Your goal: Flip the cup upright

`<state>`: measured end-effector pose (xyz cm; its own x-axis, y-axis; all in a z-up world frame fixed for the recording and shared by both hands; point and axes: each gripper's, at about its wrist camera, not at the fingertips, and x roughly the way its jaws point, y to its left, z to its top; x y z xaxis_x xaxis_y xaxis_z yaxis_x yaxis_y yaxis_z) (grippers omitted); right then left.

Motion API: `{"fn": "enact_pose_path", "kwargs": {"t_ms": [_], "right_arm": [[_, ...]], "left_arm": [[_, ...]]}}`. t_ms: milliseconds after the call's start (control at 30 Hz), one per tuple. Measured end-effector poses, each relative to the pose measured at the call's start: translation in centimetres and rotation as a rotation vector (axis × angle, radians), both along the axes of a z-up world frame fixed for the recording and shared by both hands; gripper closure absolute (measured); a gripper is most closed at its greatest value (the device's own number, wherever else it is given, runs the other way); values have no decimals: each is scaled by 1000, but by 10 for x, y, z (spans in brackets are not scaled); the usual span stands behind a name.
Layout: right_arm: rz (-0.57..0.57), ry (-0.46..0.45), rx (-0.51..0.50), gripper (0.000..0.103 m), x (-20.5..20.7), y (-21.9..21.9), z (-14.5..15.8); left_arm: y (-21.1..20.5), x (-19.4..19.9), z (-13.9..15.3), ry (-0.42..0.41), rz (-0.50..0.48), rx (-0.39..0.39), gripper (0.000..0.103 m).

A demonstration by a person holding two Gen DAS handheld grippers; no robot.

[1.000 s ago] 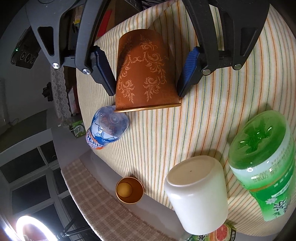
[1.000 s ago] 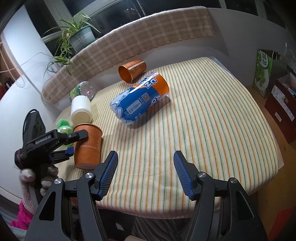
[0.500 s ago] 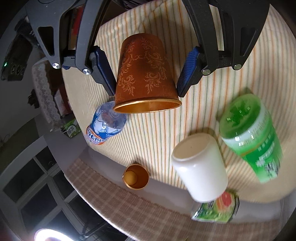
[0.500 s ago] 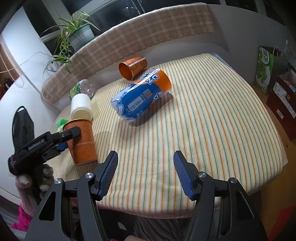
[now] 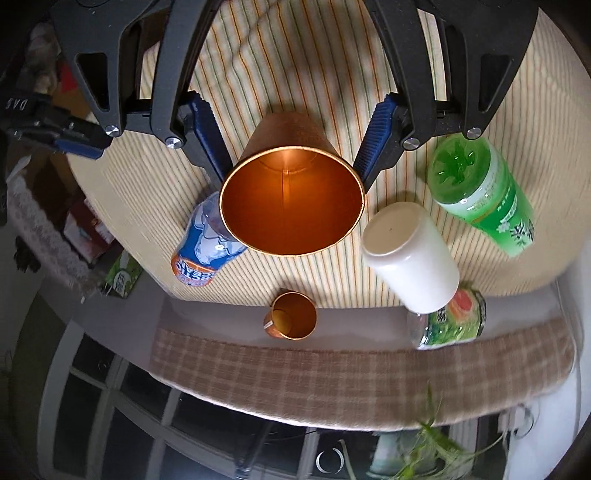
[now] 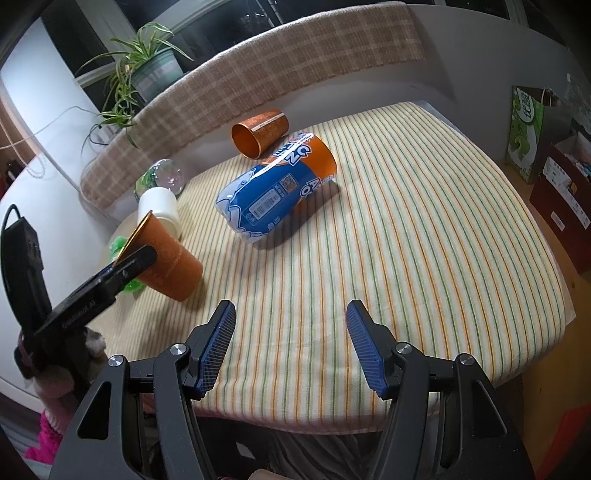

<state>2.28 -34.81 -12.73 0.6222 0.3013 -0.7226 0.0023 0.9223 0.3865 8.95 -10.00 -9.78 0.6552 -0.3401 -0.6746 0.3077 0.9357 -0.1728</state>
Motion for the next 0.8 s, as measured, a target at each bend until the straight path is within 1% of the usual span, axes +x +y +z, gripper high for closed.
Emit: {"fn": "enact_pose_path", "kwargs": {"t_ms": [167, 467, 600, 800], "right_arm": [[-1, 4, 2, 41, 0, 0, -1], [-8, 10, 3, 41, 1, 1, -2], [-6, 11, 3, 41, 1, 1, -2], [-6, 13, 4, 41, 1, 3, -2]], "left_arm": [[-6, -5, -2, -10, -15, 30, 34], [-13, -10, -6, -8, -37, 52, 34], [-13, -12, -8, -2, -46, 47, 34], [-11, -14, -14, 38, -80, 17, 34]]}}
